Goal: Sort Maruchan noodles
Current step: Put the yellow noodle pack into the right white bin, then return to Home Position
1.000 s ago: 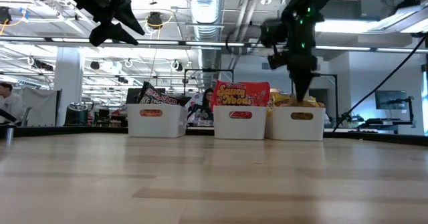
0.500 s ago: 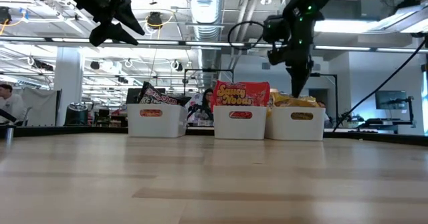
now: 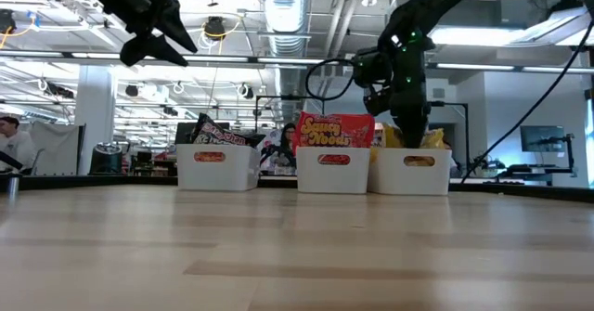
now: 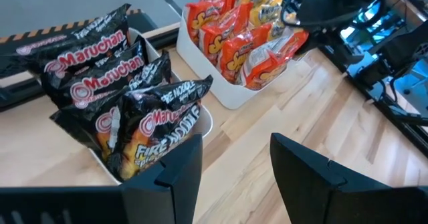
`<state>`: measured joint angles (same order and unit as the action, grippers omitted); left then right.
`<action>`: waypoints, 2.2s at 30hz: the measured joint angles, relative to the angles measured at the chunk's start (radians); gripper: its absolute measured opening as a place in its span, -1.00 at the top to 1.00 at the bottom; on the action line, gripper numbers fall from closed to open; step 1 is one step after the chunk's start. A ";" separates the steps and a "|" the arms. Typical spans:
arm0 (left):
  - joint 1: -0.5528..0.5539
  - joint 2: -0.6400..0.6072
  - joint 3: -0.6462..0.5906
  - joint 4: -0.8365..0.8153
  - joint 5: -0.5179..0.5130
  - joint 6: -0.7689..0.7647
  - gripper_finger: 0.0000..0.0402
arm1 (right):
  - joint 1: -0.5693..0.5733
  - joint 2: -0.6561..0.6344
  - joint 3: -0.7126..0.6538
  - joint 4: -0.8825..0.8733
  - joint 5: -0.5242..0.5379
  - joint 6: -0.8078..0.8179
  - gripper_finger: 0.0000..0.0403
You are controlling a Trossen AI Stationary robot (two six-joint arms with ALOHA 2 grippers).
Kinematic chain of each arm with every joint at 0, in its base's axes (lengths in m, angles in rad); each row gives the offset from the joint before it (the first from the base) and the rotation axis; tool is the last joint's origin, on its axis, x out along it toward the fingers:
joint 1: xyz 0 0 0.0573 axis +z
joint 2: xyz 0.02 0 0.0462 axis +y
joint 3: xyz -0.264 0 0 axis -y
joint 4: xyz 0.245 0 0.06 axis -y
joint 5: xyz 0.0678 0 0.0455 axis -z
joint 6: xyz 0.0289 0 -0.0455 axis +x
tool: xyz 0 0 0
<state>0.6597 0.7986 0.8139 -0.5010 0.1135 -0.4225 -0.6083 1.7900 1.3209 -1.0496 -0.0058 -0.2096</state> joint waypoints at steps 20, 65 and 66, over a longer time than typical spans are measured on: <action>0.000 0.000 0.000 -0.011 -0.021 0.000 0.18 | 0.019 -0.184 0.060 -0.017 0.137 0.112 0.95; -0.456 -0.180 -0.022 0.028 -0.149 0.184 0.18 | 0.089 -0.424 0.240 -0.058 0.141 0.387 0.94; -0.477 -0.198 -0.051 0.065 -0.154 0.184 0.18 | 0.099 -0.434 0.240 -0.058 0.141 0.400 0.94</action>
<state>0.1824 0.6008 0.7627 -0.4363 -0.0402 -0.2386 -0.5090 1.3556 1.5604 -1.1080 0.1356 0.1905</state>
